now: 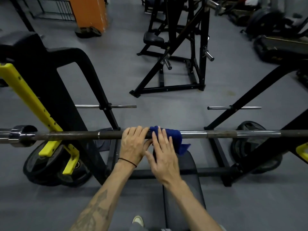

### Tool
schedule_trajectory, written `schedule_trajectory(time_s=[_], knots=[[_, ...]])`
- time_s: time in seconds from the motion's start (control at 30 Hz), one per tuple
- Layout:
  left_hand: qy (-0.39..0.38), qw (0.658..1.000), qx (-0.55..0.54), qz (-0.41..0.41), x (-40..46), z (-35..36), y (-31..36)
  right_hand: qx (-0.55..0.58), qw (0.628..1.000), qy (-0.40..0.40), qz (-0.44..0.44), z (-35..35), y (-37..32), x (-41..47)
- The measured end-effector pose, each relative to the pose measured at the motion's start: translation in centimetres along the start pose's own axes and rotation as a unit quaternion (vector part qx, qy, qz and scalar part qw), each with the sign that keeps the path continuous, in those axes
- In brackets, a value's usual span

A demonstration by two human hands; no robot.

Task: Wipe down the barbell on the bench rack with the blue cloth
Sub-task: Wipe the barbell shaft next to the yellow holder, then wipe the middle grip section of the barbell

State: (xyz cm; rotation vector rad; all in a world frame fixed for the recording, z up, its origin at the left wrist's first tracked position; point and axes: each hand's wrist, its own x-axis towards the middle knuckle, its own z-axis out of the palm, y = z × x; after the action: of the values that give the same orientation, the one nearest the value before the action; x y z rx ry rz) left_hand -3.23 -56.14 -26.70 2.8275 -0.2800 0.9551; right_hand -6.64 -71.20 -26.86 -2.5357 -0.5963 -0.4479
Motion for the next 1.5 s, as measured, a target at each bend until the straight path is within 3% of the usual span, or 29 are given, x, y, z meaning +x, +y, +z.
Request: schedule_trajectory(time_s=[0.07,0.2,0.3,0.37,0.47,0.57,0.67,0.77,0.9,0.93,1.03,1.1,1.23,1.3,1.4,1.5], knots=[[0.004,1.000,0.000,0.005,0.0,0.2,-0.1,-0.055,0.997,0.022,-0.048,-1.2,3.7,-0.1],[0.027,0.998,0.028,0.052,0.6,0.7,-0.6,0.015,0.988,0.096,0.122,-1.0,4.0,0.5],[0.030,0.996,0.026,0.075,1.3,0.3,-0.9,0.018,0.999,0.038,0.023,1.1,0.4,0.9],[0.008,0.995,0.022,0.100,1.4,0.0,-1.2,-0.026,0.998,0.013,-0.056,0.8,2.2,0.2],[-0.010,0.992,0.030,0.123,2.3,-0.5,-2.0,-0.053,0.995,0.079,-0.014,-0.7,7.0,0.0],[-0.035,0.994,0.026,0.104,2.9,-0.6,-1.8,0.008,0.988,0.134,0.078,0.1,5.3,0.6],[-0.025,0.995,0.045,0.090,2.9,-0.6,-1.6,0.017,0.996,0.086,-0.033,2.2,2.2,0.7],[0.020,0.996,0.041,0.079,2.9,-0.5,-1.2,-0.041,0.988,0.105,-0.106,1.2,6.8,0.9],[0.081,0.996,0.033,0.016,2.1,0.6,0.2,0.041,0.980,0.187,0.048,1.5,6.7,-0.3],[0.086,0.995,0.038,0.011,2.0,0.9,0.5,0.059,0.982,0.174,0.041,2.4,5.0,-0.4],[0.078,0.996,0.043,0.027,1.5,1.2,0.4,0.004,0.987,0.119,-0.106,4.1,3.5,-0.6],[0.083,0.996,0.033,0.030,1.1,1.1,0.4,-0.043,0.979,0.151,-0.130,3.5,6.5,-0.4],[0.097,0.995,0.027,-0.029,0.7,1.6,0.8,0.034,0.966,0.254,0.008,2.9,8.5,-0.3],[0.107,0.993,0.044,-0.023,0.6,2.1,0.7,0.038,0.972,0.230,-0.040,4.1,6.5,0.0],[0.123,0.991,0.050,-0.015,0.3,2.6,0.5,-0.040,0.965,0.183,-0.186,4.9,7.5,0.5],[0.144,0.988,0.049,-0.011,-0.1,3.2,0.6,-0.074,0.954,0.228,-0.182,4.0,11.3,0.8]])
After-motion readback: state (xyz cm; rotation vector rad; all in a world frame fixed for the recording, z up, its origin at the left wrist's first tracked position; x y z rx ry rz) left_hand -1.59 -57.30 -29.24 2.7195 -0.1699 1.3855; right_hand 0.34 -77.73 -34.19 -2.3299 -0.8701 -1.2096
